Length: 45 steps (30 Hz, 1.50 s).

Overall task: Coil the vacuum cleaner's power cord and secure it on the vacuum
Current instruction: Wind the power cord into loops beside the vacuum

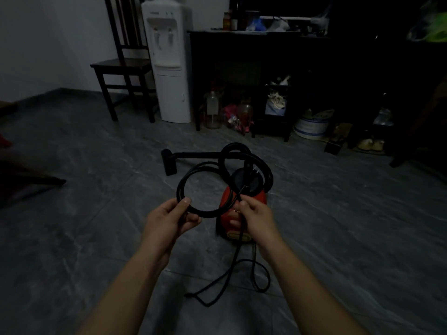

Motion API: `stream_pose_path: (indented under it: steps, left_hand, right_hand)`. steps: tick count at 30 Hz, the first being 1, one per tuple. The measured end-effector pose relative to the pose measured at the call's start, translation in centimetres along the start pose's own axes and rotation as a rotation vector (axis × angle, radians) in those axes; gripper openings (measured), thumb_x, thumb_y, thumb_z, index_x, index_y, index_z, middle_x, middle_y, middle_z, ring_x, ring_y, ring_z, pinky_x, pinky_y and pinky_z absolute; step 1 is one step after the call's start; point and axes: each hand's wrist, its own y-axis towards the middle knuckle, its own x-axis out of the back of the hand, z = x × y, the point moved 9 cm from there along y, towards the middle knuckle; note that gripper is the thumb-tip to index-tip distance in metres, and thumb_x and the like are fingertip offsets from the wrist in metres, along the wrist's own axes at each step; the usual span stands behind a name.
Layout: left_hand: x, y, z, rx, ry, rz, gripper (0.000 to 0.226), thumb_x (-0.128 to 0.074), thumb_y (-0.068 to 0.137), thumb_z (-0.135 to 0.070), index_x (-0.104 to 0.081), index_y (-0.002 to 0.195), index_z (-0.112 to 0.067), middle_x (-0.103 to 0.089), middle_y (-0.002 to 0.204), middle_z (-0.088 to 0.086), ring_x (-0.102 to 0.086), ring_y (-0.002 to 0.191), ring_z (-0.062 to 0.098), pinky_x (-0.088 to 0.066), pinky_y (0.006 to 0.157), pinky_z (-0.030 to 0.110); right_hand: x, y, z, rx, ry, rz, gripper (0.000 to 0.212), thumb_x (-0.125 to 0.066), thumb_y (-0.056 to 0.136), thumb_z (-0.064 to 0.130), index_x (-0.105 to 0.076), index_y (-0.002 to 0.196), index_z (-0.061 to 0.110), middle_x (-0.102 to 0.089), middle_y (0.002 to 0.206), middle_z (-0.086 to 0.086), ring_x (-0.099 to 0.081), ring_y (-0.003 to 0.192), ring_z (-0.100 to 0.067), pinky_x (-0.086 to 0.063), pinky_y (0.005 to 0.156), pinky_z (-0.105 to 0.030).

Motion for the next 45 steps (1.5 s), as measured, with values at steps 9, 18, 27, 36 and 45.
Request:
stream_pose_path:
  steps: [9,18,27,36,45]
  left_hand:
    - [0.1,0.0,1.6,0.138,0.217,0.017,0.018,-0.065,0.093,-0.014,-0.066,0.083,0.002,-0.060,0.074,0.021,-0.069,0.071,0.027,-0.063,0.067,0.032]
    - [-0.2,-0.4,3.0,0.147,0.610,0.066,0.015,-0.066,0.091,-0.008,-0.064,0.083,0.005,-0.061,0.067,0.018,-0.064,0.058,0.024,-0.057,0.063,0.035]
    - [-0.2,-0.2,0.6,-0.100,0.813,0.015,0.041,-0.083,0.075,-0.030,-0.061,0.109,-0.024,-0.062,0.102,0.001,-0.062,0.086,0.013,-0.052,0.068,0.024]
    - [-3.8,-1.5,0.0,-0.475,1.206,0.237,0.081,-0.080,0.070,-0.050,-0.044,0.141,-0.035,-0.037,0.152,-0.006,-0.039,0.137,0.012,-0.040,0.110,0.032]
    - [-4.4,-1.7,0.5,-0.327,1.076,0.337,0.008,-0.074,0.082,-0.028,-0.072,0.089,-0.025,-0.070,0.073,-0.004,-0.065,0.068,0.007,-0.057,0.068,0.036]
  right_hand:
    - [0.7,0.5,0.1,0.036,0.061,0.006,0.019,-0.051,0.099,0.005,-0.062,0.108,0.019,-0.075,0.084,0.004,-0.073,0.074,-0.008,-0.060,0.067,-0.024]
    - [0.6,0.6,0.1,0.179,-0.233,0.008,0.028,-0.050,0.102,0.015,-0.073,0.085,0.015,-0.073,0.069,0.004,-0.068,0.067,-0.008,-0.055,0.065,-0.021]
    - [1.1,1.5,-0.1,0.203,-0.428,0.056,0.024,-0.058,0.098,0.021,-0.070,0.080,0.031,-0.070,0.080,0.013,-0.064,0.076,0.001,-0.048,0.068,-0.016]
    - [-0.2,0.3,-1.3,0.094,-0.534,0.282,0.015,-0.064,0.093,0.033,-0.075,0.097,0.024,-0.075,0.093,0.004,-0.071,0.087,-0.015,-0.056,0.073,-0.025]
    - [-0.5,-0.2,0.1,0.149,-0.457,0.283,0.004,-0.071,0.089,0.019,-0.074,0.086,0.019,-0.074,0.089,-0.008,-0.068,0.078,-0.011,-0.055,0.066,-0.018]
